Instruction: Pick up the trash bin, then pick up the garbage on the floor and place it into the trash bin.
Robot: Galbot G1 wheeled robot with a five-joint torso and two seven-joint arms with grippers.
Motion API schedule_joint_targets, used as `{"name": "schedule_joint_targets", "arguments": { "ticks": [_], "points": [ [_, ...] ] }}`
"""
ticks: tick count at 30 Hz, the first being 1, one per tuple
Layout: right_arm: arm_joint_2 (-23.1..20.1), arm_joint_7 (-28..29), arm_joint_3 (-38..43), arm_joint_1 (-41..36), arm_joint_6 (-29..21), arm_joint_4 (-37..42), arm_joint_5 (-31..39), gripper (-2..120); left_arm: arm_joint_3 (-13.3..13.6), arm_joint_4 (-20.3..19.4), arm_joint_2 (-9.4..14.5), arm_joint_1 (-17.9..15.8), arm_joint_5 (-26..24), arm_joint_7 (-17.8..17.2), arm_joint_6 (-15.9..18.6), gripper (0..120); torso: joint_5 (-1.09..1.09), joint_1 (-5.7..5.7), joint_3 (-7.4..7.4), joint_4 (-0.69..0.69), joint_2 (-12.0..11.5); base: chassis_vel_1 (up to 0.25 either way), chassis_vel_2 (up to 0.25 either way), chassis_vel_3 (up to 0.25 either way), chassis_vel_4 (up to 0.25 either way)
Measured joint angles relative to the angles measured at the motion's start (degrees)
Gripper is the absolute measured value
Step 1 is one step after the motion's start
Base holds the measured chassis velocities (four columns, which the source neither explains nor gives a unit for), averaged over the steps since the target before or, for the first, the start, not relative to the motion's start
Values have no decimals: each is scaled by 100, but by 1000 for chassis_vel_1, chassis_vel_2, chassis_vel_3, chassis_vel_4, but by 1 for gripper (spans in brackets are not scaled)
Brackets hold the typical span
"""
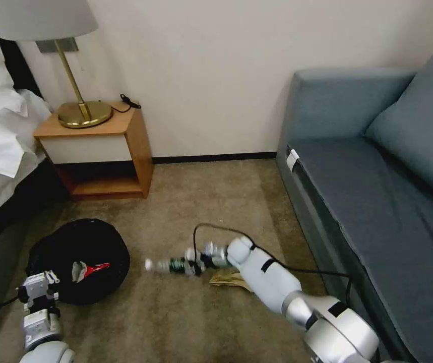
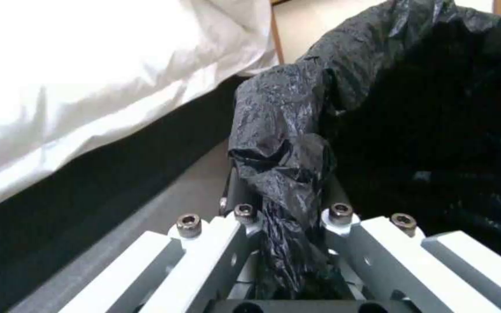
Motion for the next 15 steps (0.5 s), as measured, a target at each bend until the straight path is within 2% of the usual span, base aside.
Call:
{"name": "schedule_joint_targets", "arguments": {
  "ticks": [4,8,9,15],
  "points": [
    [0,138,-8,33,-104,392,504,30,31,-137,-28,30,32,0,27,6,0,0,0,-1,0,0,0,0,0],
    [1,411,-280,-28,-337,1021,1422,30,52,-320,-94,90,104,0,40,6,0,0,0,0,0,0,0,0,0],
    [1,411,-280,-28,-337,1021,1422,30,52,-320,-94,90,104,0,40,6,0,0,0,0,0,0,0,0,0],
    [-10,465,-857,-307,-742,1838,2692,30,76,-608,-214,170,199,-2,44,6,0,0,0,0,0,0,0,0,0]
  ]
}}
